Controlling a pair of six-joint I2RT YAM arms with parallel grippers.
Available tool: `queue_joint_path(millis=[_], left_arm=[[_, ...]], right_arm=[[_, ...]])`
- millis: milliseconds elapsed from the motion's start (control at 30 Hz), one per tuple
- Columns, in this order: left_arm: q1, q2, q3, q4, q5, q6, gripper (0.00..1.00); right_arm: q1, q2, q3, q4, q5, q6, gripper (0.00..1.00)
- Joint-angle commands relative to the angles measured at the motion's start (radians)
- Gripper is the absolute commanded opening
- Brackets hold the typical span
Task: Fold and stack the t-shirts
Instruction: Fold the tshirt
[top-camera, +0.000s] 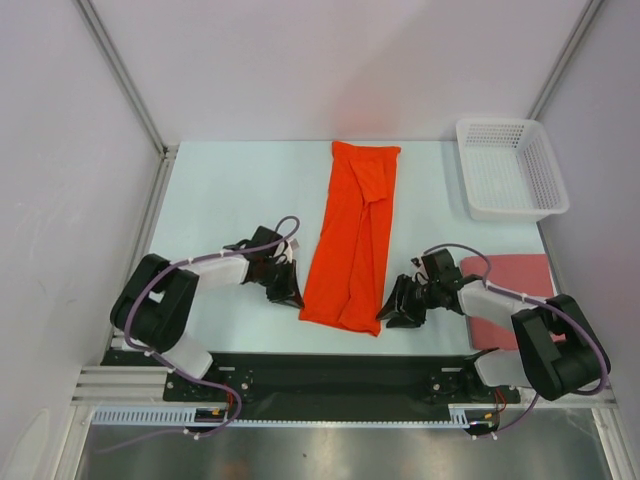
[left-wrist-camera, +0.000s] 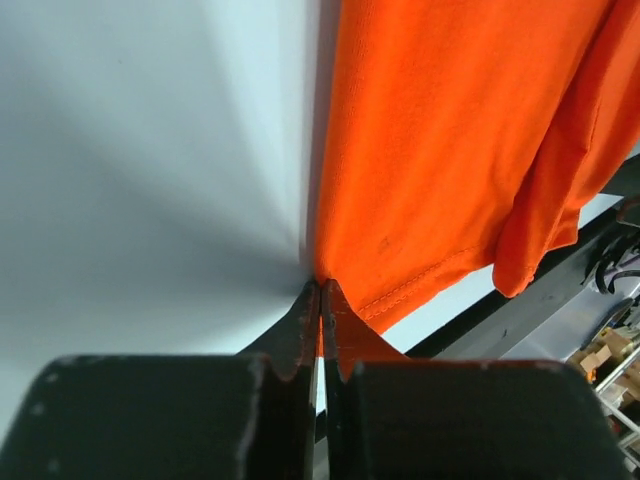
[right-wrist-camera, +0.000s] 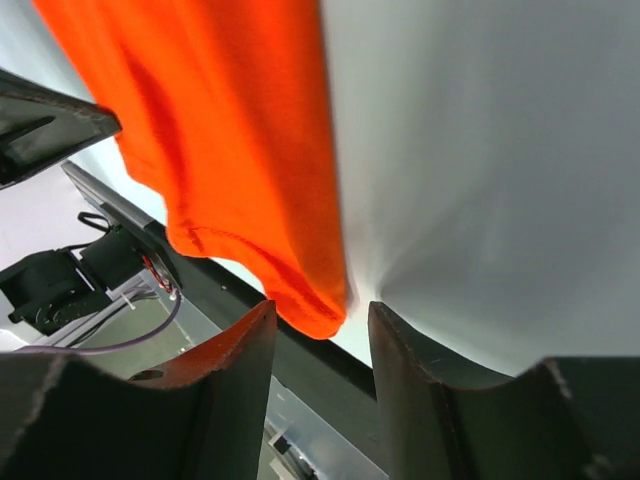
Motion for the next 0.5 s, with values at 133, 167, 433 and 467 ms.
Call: queue_joint_path(millis=[133,167,433,467], left_arm=[[-0.029,-0.094,-0.104,-0.057,-0.11,0.001,0.14],[-0.038,-0.131,-0.095,-0.103,-0.134,0.006,0.24],[-0.13,-0.335,0.054,-0.182,-0.219,-0.017,0.39],[-0.14,-0.327,0.058,-0.125,-0.142,-0.02,0.39]], right_arm=[[0.006,0.044,0.004,0.002,-0.002,-0.014,0.47],[0.008,0.048,0.009,-0.007,-0.002,-0.02,0.47],[0.008,0.018,0.004,-0.055,0.037,-0.028,0.47],[0.006,0.01,0.003,-0.055,0.039,-0.02,0.47]])
